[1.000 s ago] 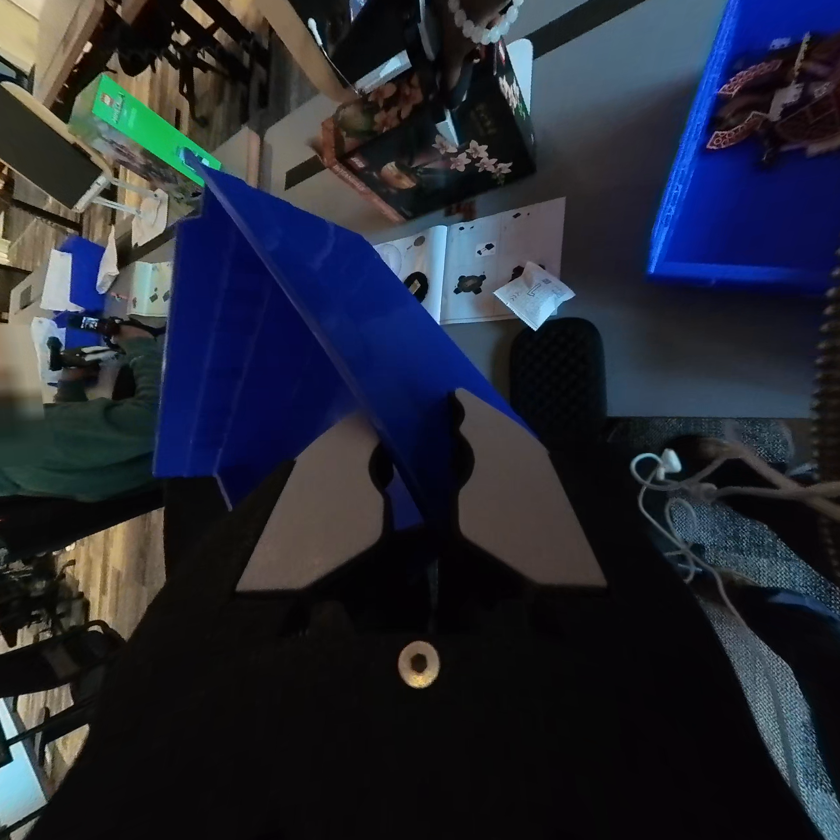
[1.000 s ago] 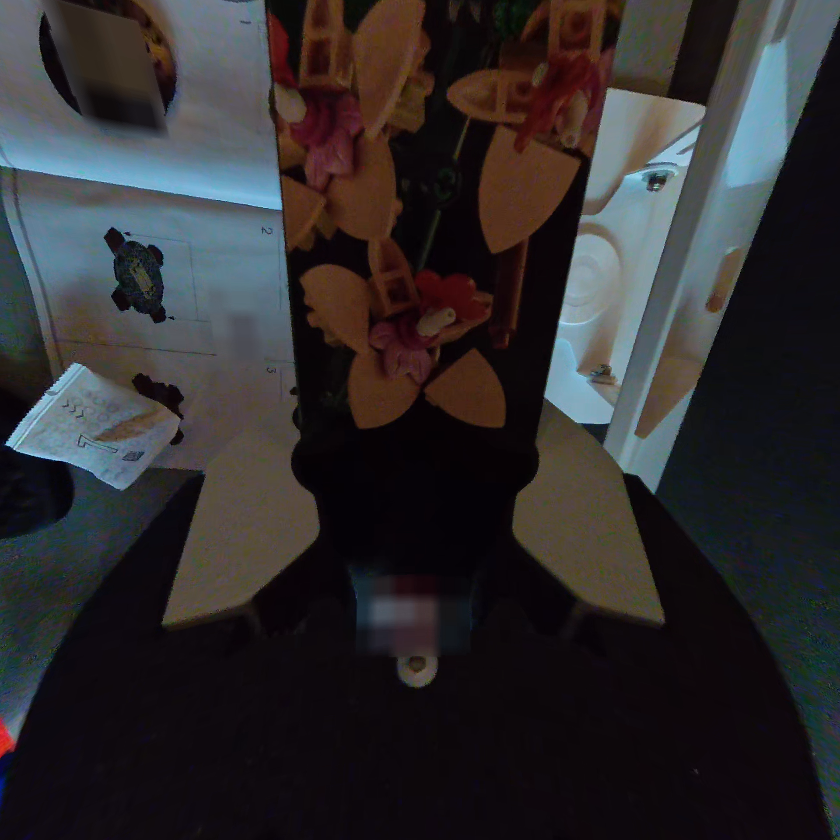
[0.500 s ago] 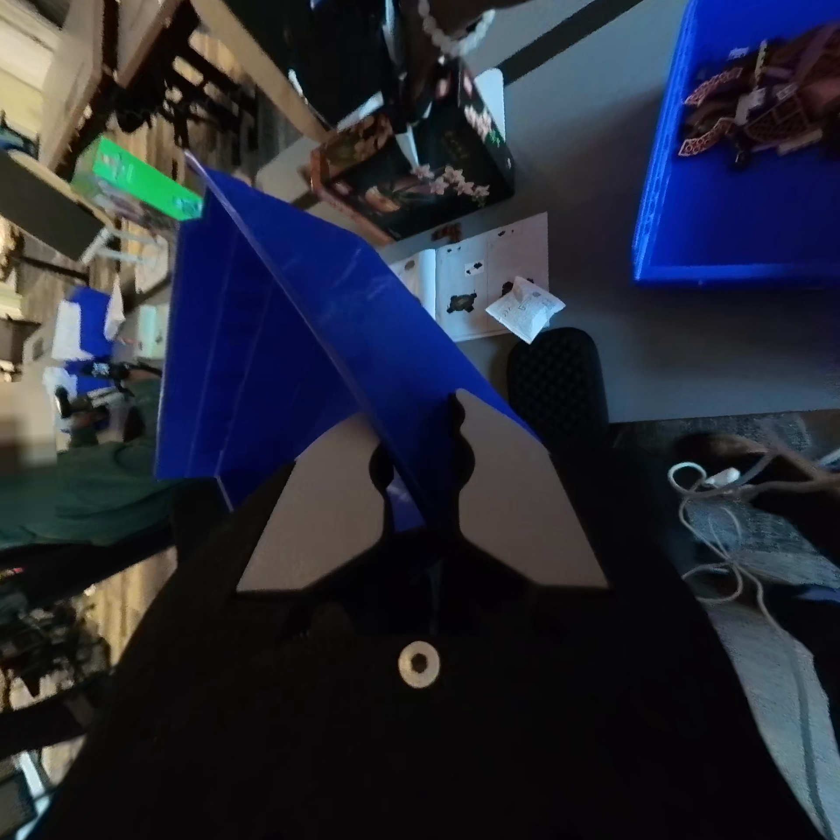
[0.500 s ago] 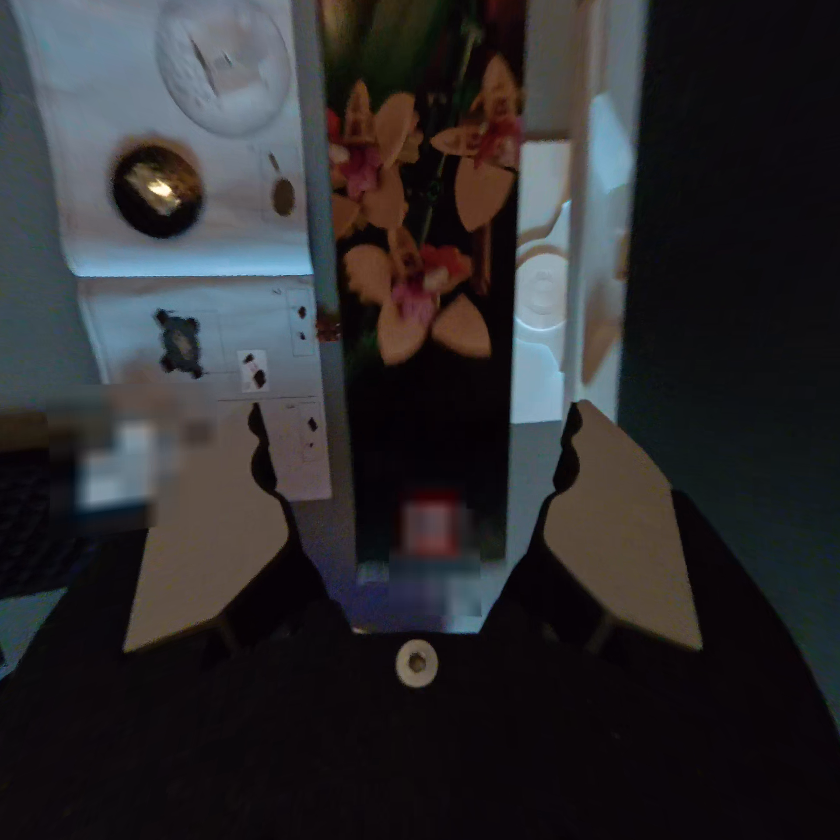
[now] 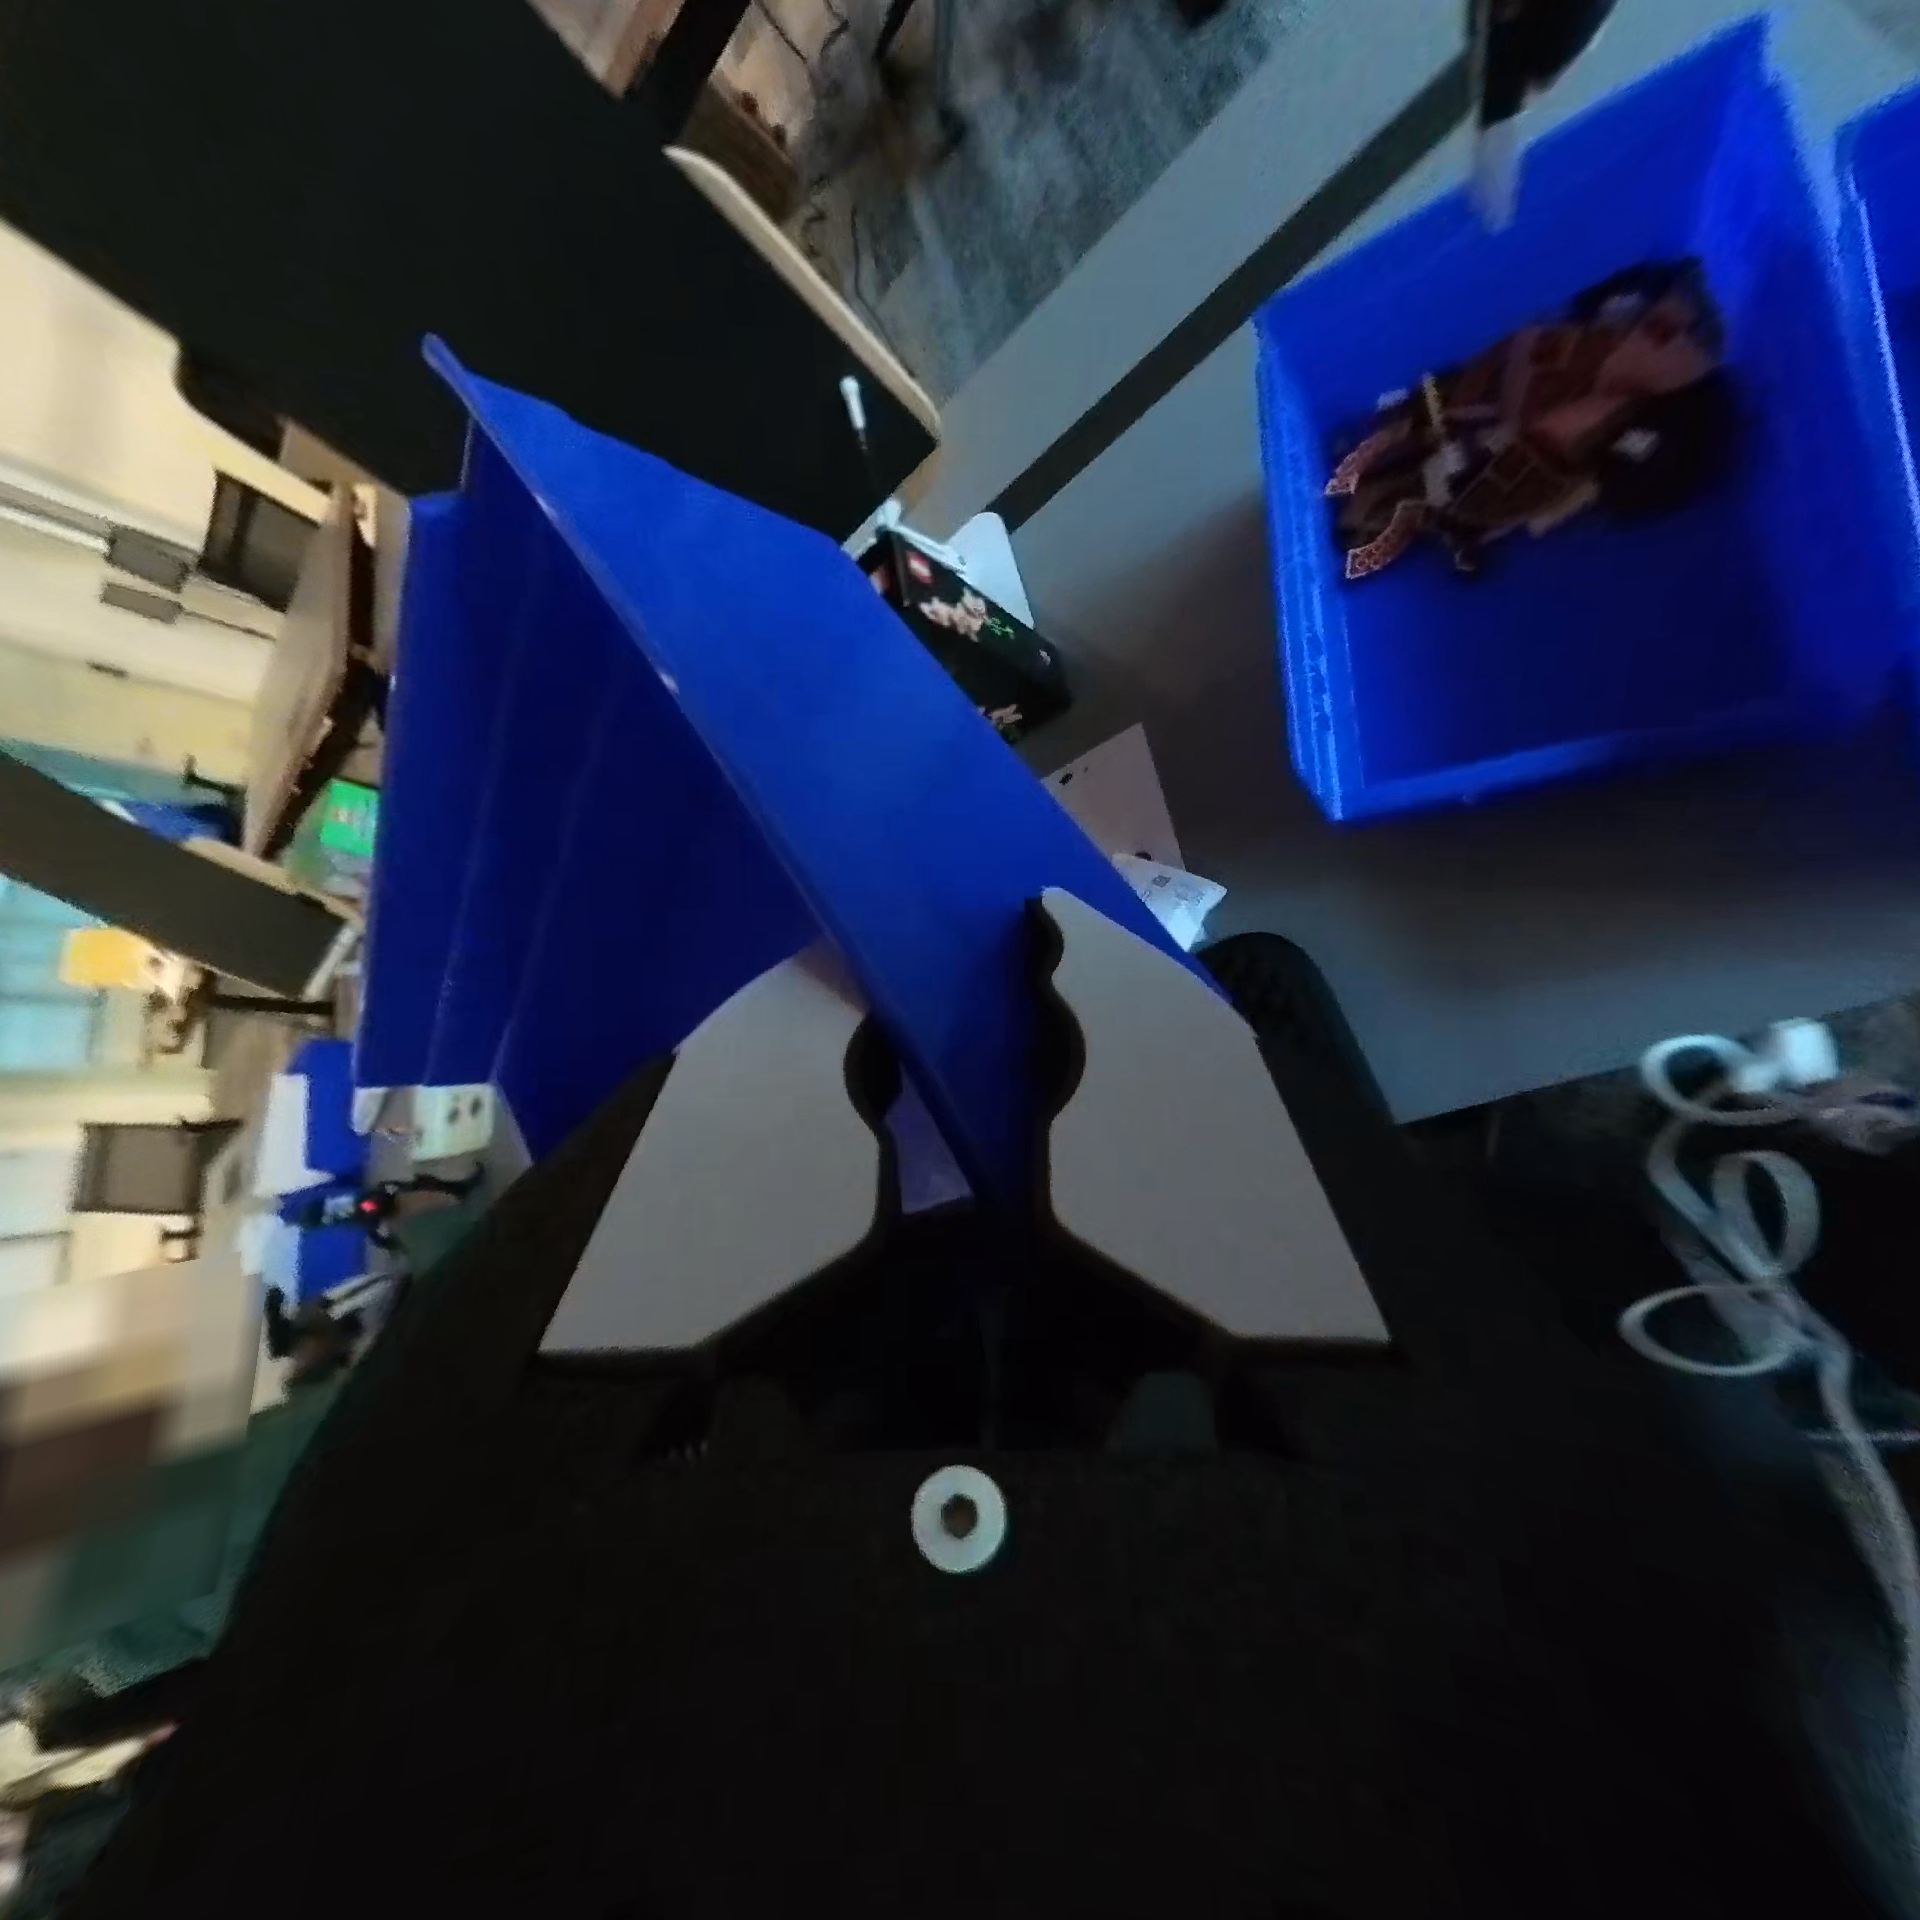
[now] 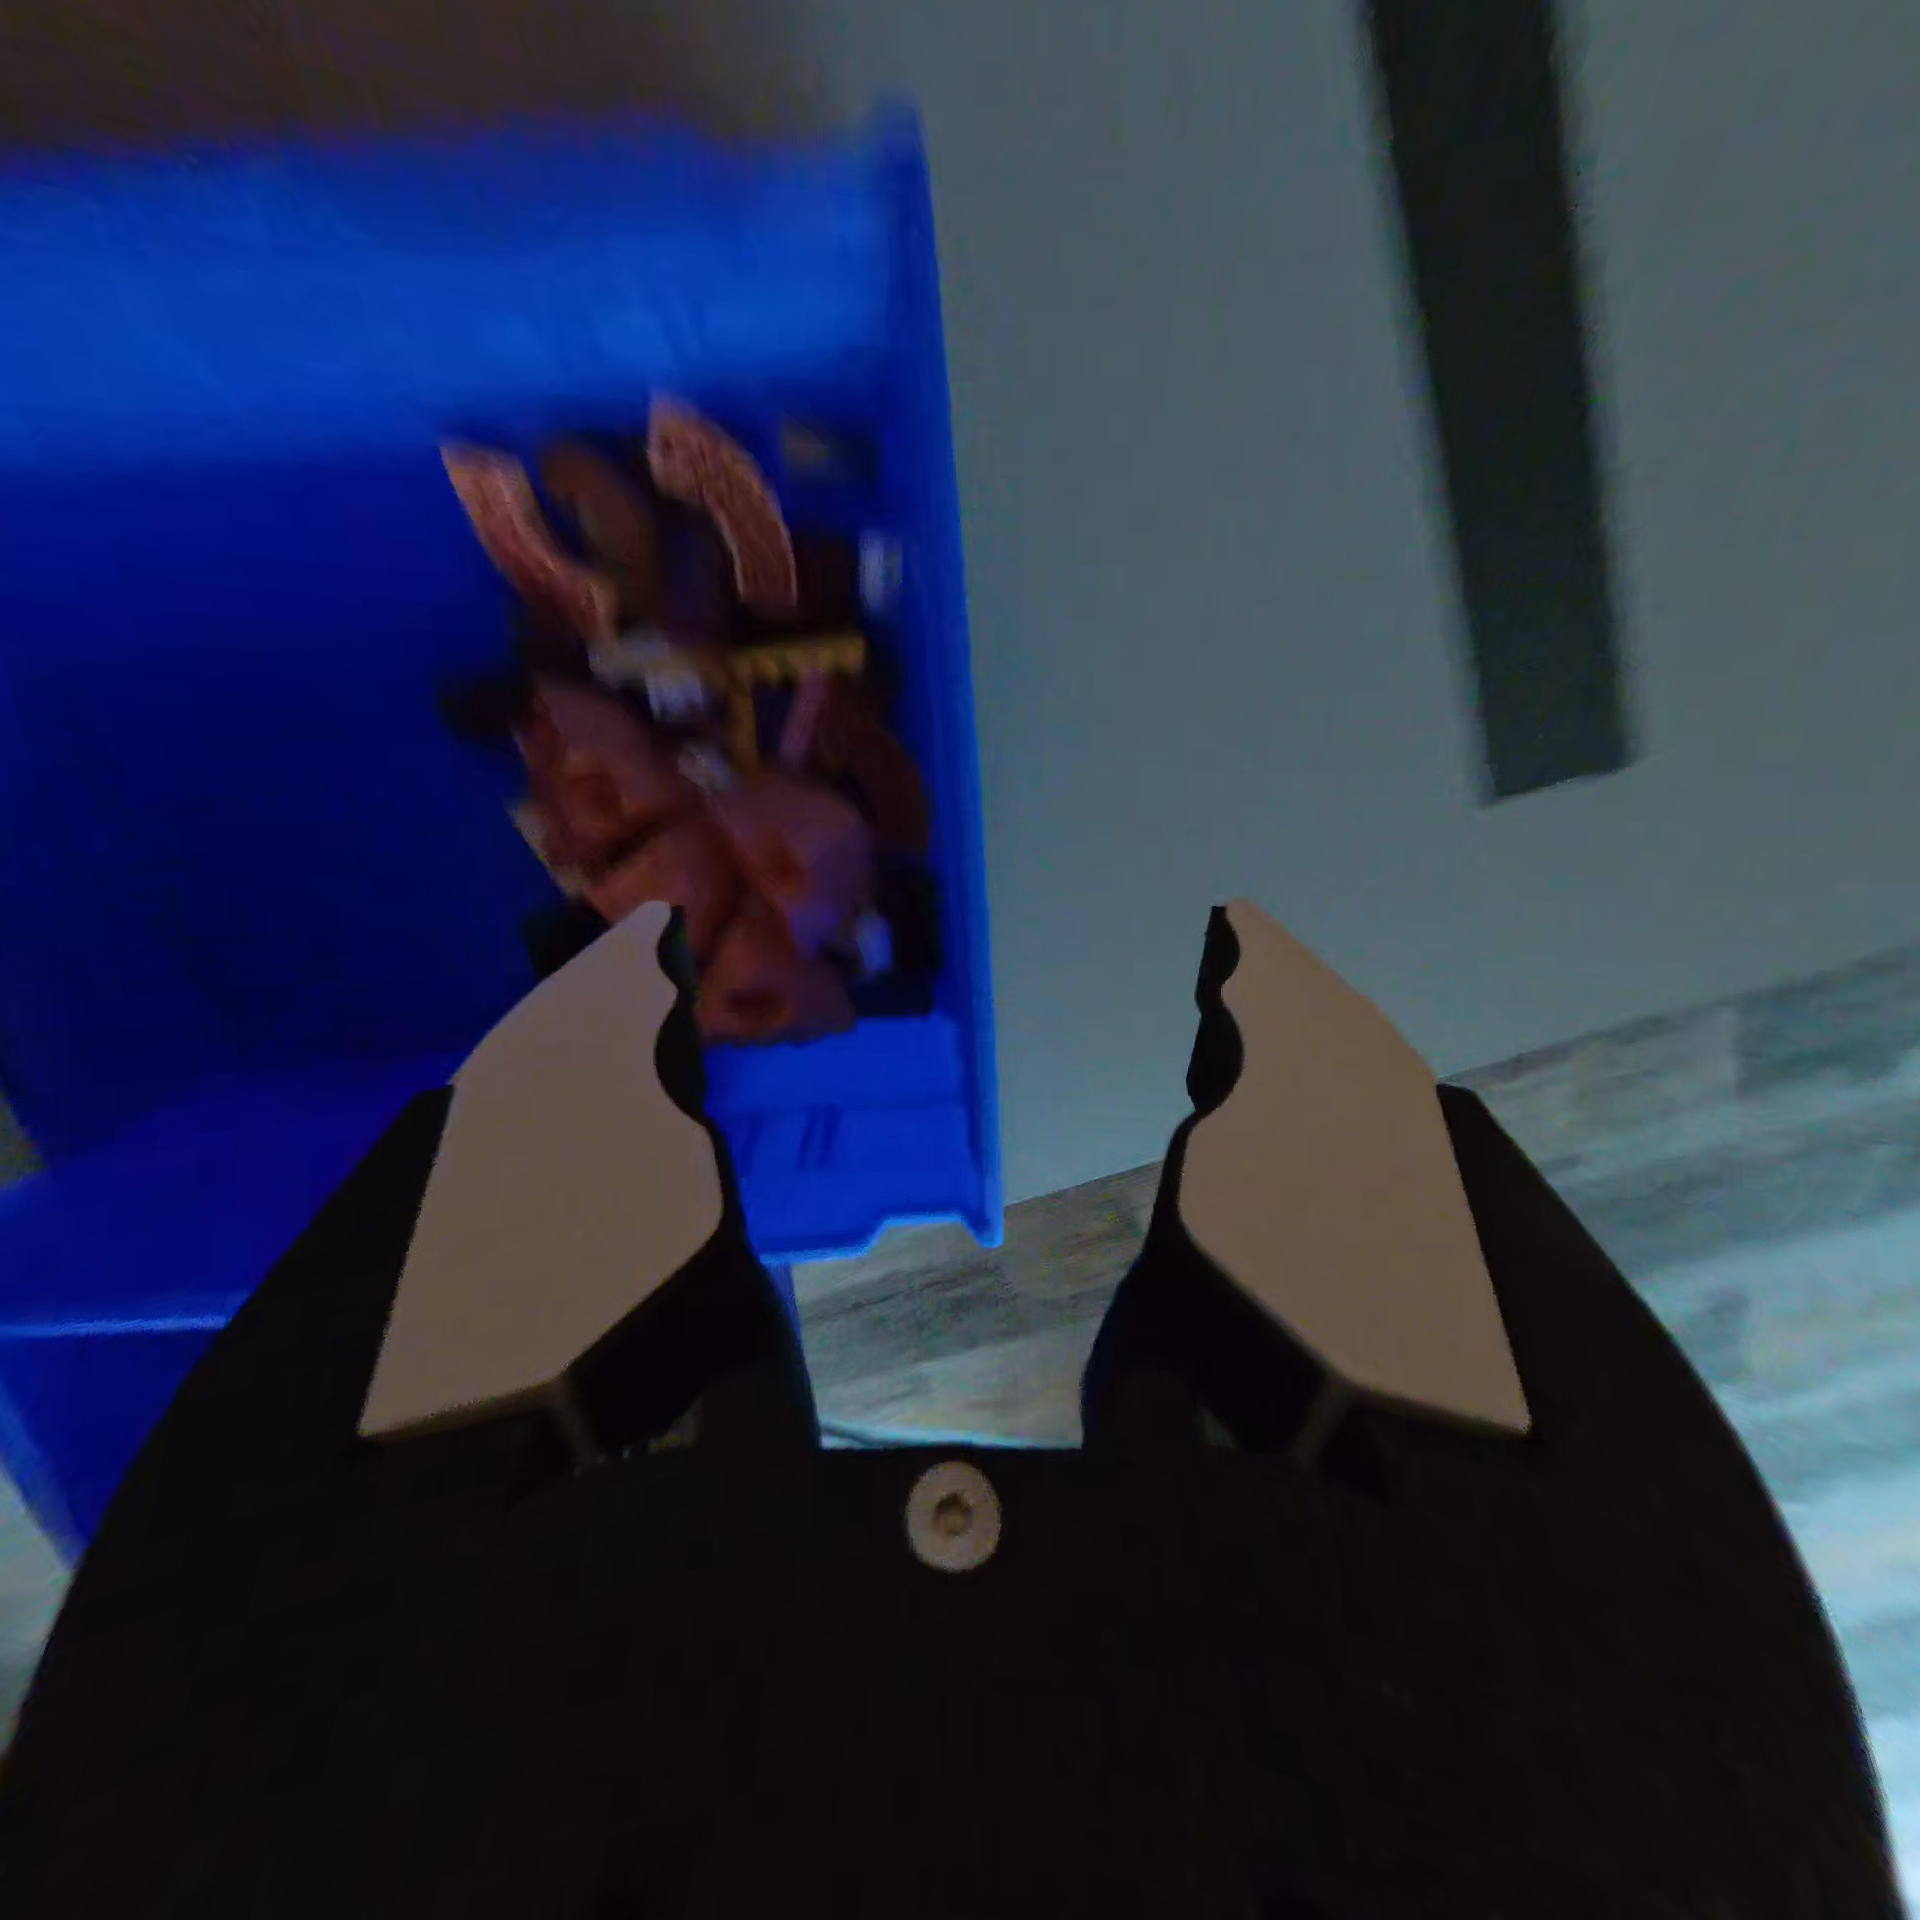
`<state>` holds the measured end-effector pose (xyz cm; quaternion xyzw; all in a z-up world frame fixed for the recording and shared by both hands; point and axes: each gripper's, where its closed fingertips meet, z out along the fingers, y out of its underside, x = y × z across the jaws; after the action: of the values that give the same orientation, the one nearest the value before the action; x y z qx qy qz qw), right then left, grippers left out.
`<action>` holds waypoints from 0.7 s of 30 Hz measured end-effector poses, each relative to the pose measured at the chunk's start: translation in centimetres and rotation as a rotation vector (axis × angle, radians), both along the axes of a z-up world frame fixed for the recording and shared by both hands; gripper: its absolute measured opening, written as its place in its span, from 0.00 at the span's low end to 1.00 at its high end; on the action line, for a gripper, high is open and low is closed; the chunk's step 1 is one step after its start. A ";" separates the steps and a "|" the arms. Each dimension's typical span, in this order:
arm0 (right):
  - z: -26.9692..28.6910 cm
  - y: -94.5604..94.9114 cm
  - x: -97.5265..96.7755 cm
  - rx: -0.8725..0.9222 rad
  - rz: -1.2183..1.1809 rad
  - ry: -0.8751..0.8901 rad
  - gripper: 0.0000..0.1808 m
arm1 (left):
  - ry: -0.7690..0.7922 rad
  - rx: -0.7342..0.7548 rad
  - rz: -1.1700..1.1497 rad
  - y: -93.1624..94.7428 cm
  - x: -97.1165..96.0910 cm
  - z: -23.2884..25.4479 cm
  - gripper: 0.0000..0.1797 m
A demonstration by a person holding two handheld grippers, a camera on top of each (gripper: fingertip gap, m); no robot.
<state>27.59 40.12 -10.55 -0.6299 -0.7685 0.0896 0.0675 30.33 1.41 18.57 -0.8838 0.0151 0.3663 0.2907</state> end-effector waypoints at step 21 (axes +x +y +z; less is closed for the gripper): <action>-7.7 -3.6 -4.5 -0.065 0.149 -0.079 0.01 | -0.015 -0.038 0.084 -0.4 -1.8 -0.6 0.11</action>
<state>23.11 36.56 -18.28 -0.5760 -0.8119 0.0941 0.0099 28.51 1.04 17.93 -0.8918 -0.0173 0.3712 0.2581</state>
